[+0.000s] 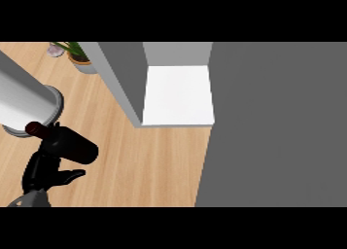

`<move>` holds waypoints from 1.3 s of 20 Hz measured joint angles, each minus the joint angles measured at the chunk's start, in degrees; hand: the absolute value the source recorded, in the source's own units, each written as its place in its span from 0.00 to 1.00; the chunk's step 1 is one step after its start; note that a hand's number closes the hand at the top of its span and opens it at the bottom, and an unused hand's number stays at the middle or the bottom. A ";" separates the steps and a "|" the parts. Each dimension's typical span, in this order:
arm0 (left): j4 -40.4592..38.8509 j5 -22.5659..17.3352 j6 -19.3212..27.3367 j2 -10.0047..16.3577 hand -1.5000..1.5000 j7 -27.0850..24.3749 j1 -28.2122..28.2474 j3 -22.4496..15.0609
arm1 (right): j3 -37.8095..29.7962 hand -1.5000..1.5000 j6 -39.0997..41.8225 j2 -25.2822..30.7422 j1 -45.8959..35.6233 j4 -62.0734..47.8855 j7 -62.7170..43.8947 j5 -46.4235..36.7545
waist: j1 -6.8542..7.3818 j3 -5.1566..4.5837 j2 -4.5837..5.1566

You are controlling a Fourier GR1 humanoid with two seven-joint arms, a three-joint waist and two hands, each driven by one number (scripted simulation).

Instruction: Pick up the wine, place it into the cabinet and close the cabinet

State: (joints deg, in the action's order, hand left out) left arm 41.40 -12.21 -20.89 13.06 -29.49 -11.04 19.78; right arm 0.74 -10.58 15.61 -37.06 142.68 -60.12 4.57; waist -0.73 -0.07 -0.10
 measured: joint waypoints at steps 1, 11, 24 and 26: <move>-1.81 0.18 -0.31 0.48 0.00 -0.59 -1.16 0.11 | -0.39 0.00 0.08 0.03 0.36 -0.07 0.20 0.09 | -0.03 -0.01 0.03; -11.50 0.93 -3.09 0.51 1.00 -6.26 -7.53 -0.12 | -0.56 0.00 0.06 -0.11 0.93 -0.42 0.76 0.40 | -0.12 -0.01 0.07; -5.51 11.33 10.21 -7.46 1.00 -18.69 -6.73 -8.87 | -1.27 0.00 0.50 0.06 2.14 -0.61 1.42 0.88 | 0.20 0.09 -0.17; -3.73 11.75 12.18 -9.19 1.00 -18.65 -7.11 -9.65 | -1.33 0.00 0.81 0.28 2.32 -0.67 1.44 1.04 | 0.29 0.09 -0.16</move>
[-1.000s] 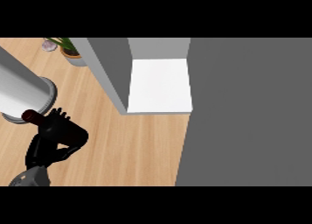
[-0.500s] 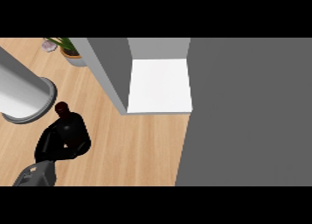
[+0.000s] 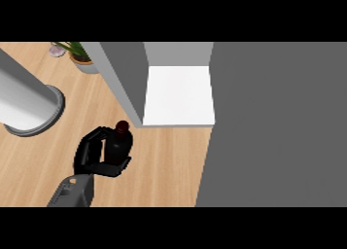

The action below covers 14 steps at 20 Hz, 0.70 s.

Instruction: Pick up the wine, place it into the cabinet and close the cabinet

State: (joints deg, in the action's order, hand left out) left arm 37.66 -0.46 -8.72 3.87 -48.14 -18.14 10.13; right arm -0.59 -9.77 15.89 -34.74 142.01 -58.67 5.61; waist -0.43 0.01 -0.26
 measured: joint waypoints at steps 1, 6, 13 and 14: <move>0.72 0.26 1.13 -0.81 1.00 -0.69 0.27 -0.55 | -0.15 0.00 0.03 0.16 -0.20 -0.01 -0.11 0.05 | 0.02 0.00 0.00; 11.02 0.26 3.74 -2.84 1.00 0.06 3.82 -4.18 | -1.13 0.00 -0.01 0.50 -0.33 -0.07 -0.40 0.29 | 0.42 0.02 -0.19; 26.42 -5.28 7.34 -3.67 1.00 9.93 5.70 -13.78 | -1.43 0.00 0.42 0.09 0.33 -0.79 0.33 1.21 | 0.44 0.04 -0.23; 29.09 -6.40 7.71 -3.71 1.00 11.94 6.25 -15.25 | -1.62 0.00 0.40 0.25 0.16 -0.76 0.20 1.25 | 0.43 0.05 -0.26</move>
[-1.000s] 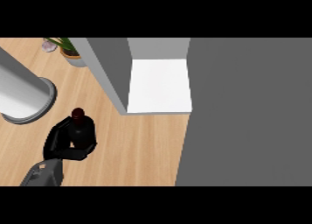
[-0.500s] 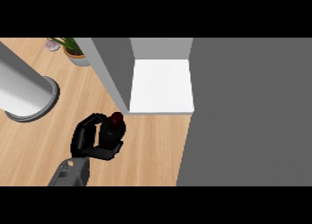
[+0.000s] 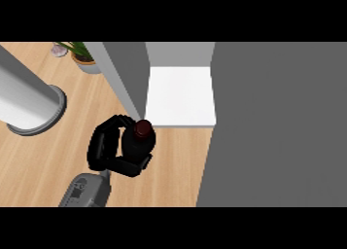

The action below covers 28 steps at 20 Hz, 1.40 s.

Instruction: Pick up the wine, place it into the cabinet and close the cabinet

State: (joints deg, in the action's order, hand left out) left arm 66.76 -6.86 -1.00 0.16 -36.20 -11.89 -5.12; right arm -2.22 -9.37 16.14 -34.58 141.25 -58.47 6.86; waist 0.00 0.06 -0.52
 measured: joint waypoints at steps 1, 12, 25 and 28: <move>2.36 -1.24 1.36 -0.03 1.00 1.43 0.38 -2.16 | -0.29 0.00 0.09 0.11 -0.10 0.00 0.03 0.11 | -0.06 0.00 -0.01; 20.26 -5.99 19.09 -0.14 1.00 22.73 -6.64 -14.43 | -0.52 0.00 0.50 -0.39 1.15 -0.08 0.43 0.64 | -0.46 -0.02 0.21; 12.51 -6.92 30.91 -0.15 1.00 33.90 -25.95 -11.73 | -0.48 0.00 1.20 -0.47 1.70 0.10 0.50 1.15 | -0.98 -0.05 0.41; 9.23 -5.95 31.16 0.02 1.00 31.71 -27.06 -11.71 | -0.85 0.00 1.38 -0.49 1.73 -0.12 0.64 1.23 | -0.90 -0.06 0.44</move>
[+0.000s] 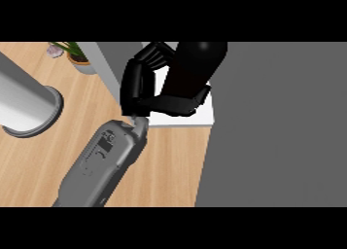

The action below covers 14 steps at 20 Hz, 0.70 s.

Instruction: Pick up the wine, place it into the cabinet and close the cabinet

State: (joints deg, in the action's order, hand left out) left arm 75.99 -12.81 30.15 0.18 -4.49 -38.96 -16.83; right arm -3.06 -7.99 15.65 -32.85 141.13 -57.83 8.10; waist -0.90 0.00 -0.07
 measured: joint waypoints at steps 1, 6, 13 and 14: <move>-0.33 1.18 0.36 0.00 1.00 -0.14 0.28 -0.70 | -0.67 0.00 0.14 0.21 -0.03 0.01 -0.06 0.15 | 0.05 0.01 -0.03; -6.65 3.26 1.42 -0.12 1.00 -3.76 -2.34 -1.37 | -0.53 0.00 0.15 0.44 -1.39 -0.08 -0.39 0.22 | -0.11 0.00 0.01; -14.58 1.35 1.63 -0.16 1.00 -10.27 -3.68 -1.54 | -0.51 0.00 0.92 -0.21 0.60 -0.13 0.88 0.42 | -0.27 0.00 0.13; -15.56 0.81 1.57 -0.17 1.00 -11.00 -3.83 -1.56 | -0.54 0.00 0.88 -0.34 0.81 -0.08 0.77 0.47 | -0.30 -0.01 0.12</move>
State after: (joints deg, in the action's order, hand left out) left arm 60.43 -11.99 31.72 0.02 -15.48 -42.79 -18.39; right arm -3.61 -7.11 15.31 -32.04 141.05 -57.06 8.56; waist -1.20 -0.01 0.04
